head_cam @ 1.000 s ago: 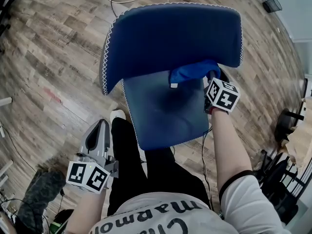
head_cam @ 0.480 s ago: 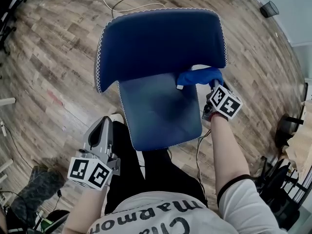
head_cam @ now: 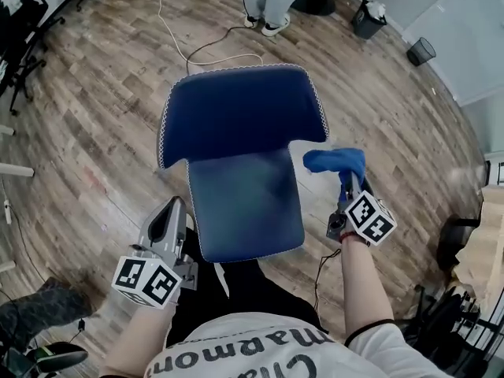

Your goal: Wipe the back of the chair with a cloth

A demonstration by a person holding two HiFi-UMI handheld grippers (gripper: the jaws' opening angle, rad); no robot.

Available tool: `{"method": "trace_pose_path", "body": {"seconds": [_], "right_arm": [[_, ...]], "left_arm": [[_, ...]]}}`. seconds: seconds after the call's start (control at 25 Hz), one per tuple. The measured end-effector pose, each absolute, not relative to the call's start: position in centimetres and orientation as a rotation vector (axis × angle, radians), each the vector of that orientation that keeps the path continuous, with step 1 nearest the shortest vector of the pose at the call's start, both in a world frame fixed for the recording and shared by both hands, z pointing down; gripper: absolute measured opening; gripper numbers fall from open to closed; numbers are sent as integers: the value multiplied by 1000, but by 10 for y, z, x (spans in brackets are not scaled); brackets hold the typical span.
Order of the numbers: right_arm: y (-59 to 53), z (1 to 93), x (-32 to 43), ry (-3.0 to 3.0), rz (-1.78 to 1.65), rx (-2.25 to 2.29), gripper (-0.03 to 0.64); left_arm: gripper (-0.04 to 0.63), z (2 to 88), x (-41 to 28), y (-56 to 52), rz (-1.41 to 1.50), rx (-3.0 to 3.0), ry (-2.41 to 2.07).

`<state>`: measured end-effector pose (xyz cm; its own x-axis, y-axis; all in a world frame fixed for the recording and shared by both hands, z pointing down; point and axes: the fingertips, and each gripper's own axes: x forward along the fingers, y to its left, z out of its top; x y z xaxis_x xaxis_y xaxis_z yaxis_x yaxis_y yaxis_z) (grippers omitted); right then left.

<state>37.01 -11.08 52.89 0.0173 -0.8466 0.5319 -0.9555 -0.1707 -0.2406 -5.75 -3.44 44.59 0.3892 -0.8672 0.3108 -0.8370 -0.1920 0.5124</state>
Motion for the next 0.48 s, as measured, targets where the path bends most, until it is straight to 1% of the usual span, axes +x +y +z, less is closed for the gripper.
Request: {"method": "trace_pose_path", "body": {"seconds": [0.28, 0.48], "right_arm": [[-104, 384, 333, -2332, 833, 2054, 112], [-84, 296, 258, -2660, 807, 1893, 112]], "left_arm": [[9, 336, -61, -33, -307, 2095, -1494], [8, 267, -91, -12, -457, 2174, -1503]]}}
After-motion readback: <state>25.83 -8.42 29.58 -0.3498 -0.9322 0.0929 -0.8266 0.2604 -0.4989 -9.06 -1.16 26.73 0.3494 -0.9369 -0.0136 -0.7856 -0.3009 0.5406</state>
